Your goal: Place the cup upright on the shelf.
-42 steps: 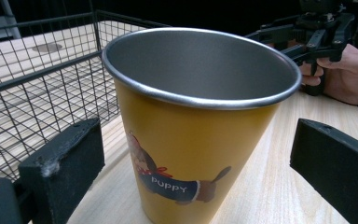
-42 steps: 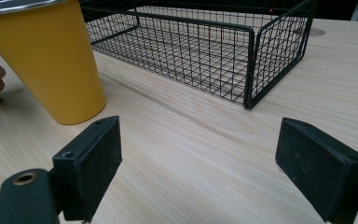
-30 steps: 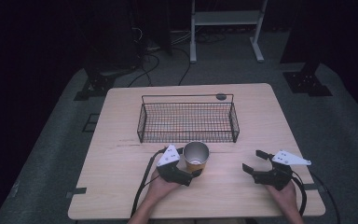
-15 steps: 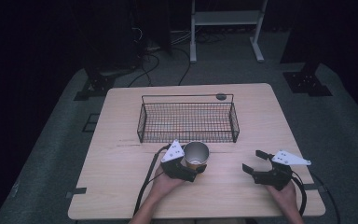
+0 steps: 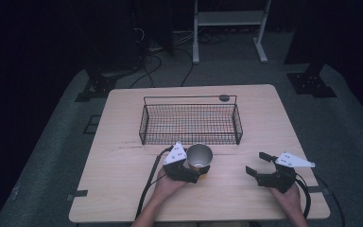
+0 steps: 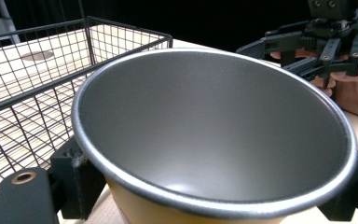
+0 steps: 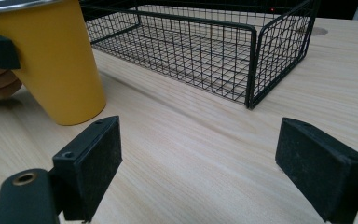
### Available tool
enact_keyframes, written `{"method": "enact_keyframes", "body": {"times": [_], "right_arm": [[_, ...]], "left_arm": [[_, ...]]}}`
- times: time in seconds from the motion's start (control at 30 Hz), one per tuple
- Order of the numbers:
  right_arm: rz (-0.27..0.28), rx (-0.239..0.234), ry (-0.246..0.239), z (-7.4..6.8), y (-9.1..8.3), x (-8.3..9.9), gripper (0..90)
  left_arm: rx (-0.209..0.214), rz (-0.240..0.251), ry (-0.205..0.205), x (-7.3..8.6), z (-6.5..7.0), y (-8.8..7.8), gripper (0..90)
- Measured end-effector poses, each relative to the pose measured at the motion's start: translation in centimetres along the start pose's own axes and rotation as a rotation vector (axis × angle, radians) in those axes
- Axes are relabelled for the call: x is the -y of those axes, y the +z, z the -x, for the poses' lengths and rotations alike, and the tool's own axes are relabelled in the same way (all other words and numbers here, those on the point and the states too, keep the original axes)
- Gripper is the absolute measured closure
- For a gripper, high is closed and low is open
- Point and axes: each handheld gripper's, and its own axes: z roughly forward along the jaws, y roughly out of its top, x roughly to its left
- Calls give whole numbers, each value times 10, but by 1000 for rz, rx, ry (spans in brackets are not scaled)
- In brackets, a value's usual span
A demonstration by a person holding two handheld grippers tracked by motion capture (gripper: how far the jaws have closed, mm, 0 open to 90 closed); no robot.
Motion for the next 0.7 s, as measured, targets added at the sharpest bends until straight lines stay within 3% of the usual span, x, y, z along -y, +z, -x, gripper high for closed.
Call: {"method": "enact_keyframes", "body": {"times": [0.13,0.23,0.4,0.7], "right_arm": [[-1,0,0,0,0,0,134],[1,-1,1,0,0,0,134],[0,2,-3,0,0,0,134],[0,1,-3,0,0,0,134]], "left_arm": [[8,30,-31,-2,-2,-3,133],[13,26,-29,-6,-4,-5,133],[13,62,-27,-16,-6,-12,133],[14,56,-21,-26,-10,-17,133]]}}
